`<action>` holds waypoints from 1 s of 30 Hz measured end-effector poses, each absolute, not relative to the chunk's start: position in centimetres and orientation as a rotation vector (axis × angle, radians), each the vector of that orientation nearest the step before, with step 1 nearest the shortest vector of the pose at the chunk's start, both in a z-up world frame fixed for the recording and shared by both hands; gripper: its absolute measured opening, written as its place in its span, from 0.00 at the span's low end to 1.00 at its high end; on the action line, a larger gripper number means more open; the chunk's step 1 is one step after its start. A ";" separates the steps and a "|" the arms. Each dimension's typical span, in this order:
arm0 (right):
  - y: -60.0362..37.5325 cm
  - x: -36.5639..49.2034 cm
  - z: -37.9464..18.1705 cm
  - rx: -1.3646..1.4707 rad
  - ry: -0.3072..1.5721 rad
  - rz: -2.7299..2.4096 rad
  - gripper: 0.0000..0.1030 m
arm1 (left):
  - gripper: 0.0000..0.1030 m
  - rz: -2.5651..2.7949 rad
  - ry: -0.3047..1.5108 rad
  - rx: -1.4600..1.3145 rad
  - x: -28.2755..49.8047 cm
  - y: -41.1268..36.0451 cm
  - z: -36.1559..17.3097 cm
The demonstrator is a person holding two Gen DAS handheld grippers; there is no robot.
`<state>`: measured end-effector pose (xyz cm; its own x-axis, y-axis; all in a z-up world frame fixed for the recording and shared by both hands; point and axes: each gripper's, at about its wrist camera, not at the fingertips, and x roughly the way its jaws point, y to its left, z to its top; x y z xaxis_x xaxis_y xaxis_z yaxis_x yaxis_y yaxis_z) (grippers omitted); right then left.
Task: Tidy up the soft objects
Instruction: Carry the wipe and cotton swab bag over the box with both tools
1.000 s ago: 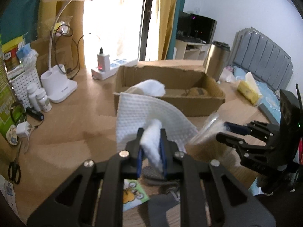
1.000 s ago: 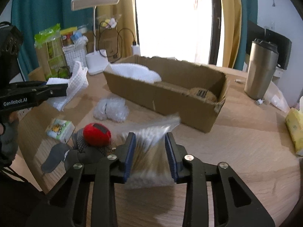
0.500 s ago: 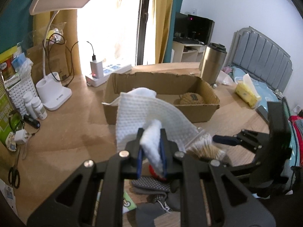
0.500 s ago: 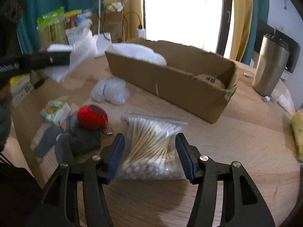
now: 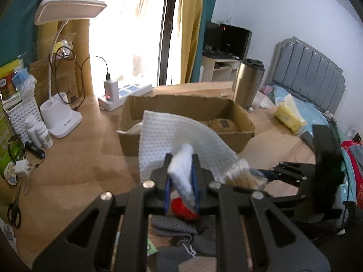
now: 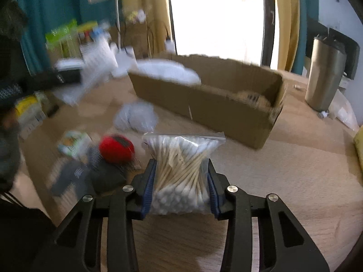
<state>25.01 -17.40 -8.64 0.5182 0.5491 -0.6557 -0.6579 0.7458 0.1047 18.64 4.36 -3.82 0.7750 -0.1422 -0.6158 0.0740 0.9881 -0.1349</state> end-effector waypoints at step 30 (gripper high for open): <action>-19.7 32.6 -2.6 -0.015 0.512 0.751 0.41 | 0.15 -0.215 0.617 -0.188 27.9 2.2 -4.1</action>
